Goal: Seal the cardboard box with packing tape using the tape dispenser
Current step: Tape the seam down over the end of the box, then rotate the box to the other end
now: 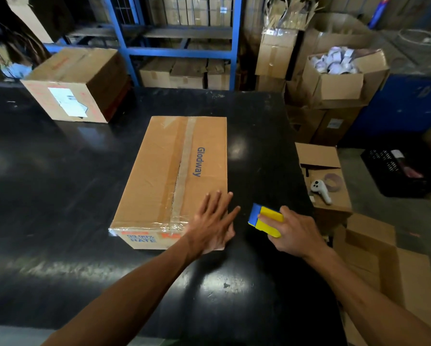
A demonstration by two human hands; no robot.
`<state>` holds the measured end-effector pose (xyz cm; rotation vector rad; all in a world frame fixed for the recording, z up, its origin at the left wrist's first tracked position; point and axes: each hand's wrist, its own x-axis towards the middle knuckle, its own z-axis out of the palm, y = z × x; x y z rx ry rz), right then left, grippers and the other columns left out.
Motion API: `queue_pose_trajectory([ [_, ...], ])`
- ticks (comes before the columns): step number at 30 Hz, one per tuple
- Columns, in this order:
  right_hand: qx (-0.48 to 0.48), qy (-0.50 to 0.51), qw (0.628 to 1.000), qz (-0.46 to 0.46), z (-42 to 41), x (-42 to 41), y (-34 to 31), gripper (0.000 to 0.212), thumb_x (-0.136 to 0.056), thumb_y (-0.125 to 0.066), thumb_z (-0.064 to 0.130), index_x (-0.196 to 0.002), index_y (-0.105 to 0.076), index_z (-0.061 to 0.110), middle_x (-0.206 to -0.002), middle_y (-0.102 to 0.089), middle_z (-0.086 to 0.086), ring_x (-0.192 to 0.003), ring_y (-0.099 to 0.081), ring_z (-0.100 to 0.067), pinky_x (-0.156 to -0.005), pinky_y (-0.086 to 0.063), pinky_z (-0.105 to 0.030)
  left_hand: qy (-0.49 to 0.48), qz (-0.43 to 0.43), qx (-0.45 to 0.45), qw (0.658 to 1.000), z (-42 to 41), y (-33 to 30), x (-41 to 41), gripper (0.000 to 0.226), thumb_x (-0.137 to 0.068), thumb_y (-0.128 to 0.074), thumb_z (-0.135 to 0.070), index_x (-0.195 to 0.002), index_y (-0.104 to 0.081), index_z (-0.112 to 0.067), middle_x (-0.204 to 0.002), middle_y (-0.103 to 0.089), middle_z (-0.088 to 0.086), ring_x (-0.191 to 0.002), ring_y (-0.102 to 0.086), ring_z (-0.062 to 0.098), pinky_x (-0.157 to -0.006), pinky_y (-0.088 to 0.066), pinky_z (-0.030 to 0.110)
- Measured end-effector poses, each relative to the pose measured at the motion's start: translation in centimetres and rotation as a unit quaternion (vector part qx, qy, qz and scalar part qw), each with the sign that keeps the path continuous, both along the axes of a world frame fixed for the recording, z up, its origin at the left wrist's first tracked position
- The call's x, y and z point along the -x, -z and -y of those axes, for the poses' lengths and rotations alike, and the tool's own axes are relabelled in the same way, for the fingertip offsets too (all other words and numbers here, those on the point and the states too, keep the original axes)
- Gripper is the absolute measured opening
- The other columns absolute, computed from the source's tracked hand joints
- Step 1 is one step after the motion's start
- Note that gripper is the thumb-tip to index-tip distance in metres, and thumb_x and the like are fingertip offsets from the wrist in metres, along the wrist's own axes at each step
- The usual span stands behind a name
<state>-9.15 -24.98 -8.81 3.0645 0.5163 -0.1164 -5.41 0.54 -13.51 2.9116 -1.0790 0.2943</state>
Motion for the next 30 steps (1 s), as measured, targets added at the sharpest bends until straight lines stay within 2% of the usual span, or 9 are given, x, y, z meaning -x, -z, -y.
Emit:
queue_pose_trajectory([
  [3,-0.005,0.01,1.0,0.012,-0.5,-0.6,0.0,0.061,-0.064,-0.075,0.044,-0.124,-0.065,0.039,-0.089,-0.056,-0.01,-0.062,-0.065,-0.029,-0.046,-0.048,-0.034,-0.165,-0.104,0.032,0.98,1.2,-1.3,-0.3,0.091,-0.085,-0.035,-0.055,-0.159,-0.007,-0.01,-0.163,0.004,0.025,-0.151,0.001,0.043,-0.121,-0.001,0.06],
  [6,-0.022,0.04,0.999,0.003,-1.6,-1.2,-0.6,0.059,-0.074,-0.07,0.049,-0.132,-0.056,0.045,-0.094,-0.053,-0.007,-0.072,-0.064,-0.027,-0.055,-0.048,-0.035,-0.33,-0.21,0.09,0.916,2.6,-2.5,-1.6,0.118,-0.08,-0.038,-0.072,-0.152,0.021,0.0,-0.157,0.029,0.027,-0.146,0.029,0.04,-0.116,0.02,0.05],
  [9,-0.063,0.065,0.996,0.012,-2.3,-1.7,-1.1,0.058,-0.081,-0.065,0.053,-0.137,-0.049,0.049,-0.1,-0.052,-0.004,-0.082,-0.064,-0.028,-0.065,-0.049,-0.036,-0.362,-0.195,0.087,0.907,3.2,-2.6,-1.6,0.112,-0.086,-0.033,-0.072,-0.152,0.016,0.004,-0.158,0.025,0.029,-0.146,0.026,0.041,-0.119,0.017,0.055],
  [13,-0.127,0.132,0.983,0.01,-2.3,-2.7,-2.1,0.056,-0.085,-0.06,0.059,-0.138,-0.045,0.051,-0.094,-0.047,0.001,-0.085,-0.06,-0.025,-0.065,-0.042,-0.032,-0.337,-0.193,0.056,0.92,3.1,-2.2,-1.4,0.095,-0.095,-0.026,-0.059,-0.153,0.01,0.007,-0.159,0.016,0.032,-0.147,0.02,0.046,-0.119,0.009,0.061],
  [18,-0.222,0.226,0.948,0.011,-2.9,-4.8,-3.6,0.058,-0.082,-0.062,0.062,-0.136,-0.049,0.05,-0.088,-0.052,0.0,-0.082,-0.053,-0.019,-0.067,-0.039,-0.032,-0.276,-0.221,0.0,0.935,0.4,-2.7,-0.6,0.093,-0.093,-0.018,-0.059,-0.152,0.01,0.008,-0.157,0.019,0.034,-0.145,0.021,0.05,-0.119,0.008,0.06],
  [22,-0.366,0.296,0.882,0.006,-4.5,-6.9,-5.1,0.052,-0.079,-0.071,0.054,-0.129,-0.059,0.047,-0.106,-0.068,0.004,-0.097,-0.06,-0.02,-0.077,-0.041,-0.03,-0.169,-0.218,0.02,0.961,-7.3,-3.0,-0.4,0.101,-0.092,-0.04,-0.065,-0.157,0.007,-0.004,-0.162,0.02,0.02,-0.149,0.021,0.035,-0.12,0.015,0.047],
  [26,-0.454,0.334,0.826,0.015,-6.4,-8.7,-6.2,0.052,-0.078,-0.076,0.046,-0.128,-0.063,0.042,-0.124,-0.066,0.009,-0.112,-0.059,-0.019,-0.091,-0.045,-0.032,-0.128,-0.183,0.028,0.974,-14.4,-4.2,-2.1,0.112,-0.069,-0.065,-0.076,-0.152,-0.021,-0.014,-0.159,-0.018,0.007,-0.148,-0.016,0.027,-0.123,-0.004,0.048],
  [28,-0.47,0.342,0.814,0.015,-7.6,-9.3,-6.7,0.055,-0.077,-0.078,0.045,-0.129,-0.062,0.039,-0.122,-0.067,0.007,-0.11,-0.059,-0.017,-0.096,-0.047,-0.036,-0.198,-0.19,0.025,0.961,-14.4,-4.3,-2.7,0.131,-0.061,-0.054,-0.093,-0.155,-0.011,-0.015,-0.161,-0.01,0.011,-0.149,-0.009,0.035,-0.12,0.004,0.053],
  [30,-0.477,0.346,0.808,0.01,-8.8,-9.6,-7.1,0.055,-0.077,-0.079,0.044,-0.129,-0.062,0.037,-0.121,-0.067,0.007,-0.108,-0.058,-0.015,-0.096,-0.048,-0.036,-0.267,-0.225,0.034,0.936,-13.1,-3.8,-2.9,0.14,-0.056,-0.044,-0.1,-0.157,0.014,-0.021,-0.163,0.022,0.013,-0.149,0.019,0.041,-0.115,0.017,0.061],
])
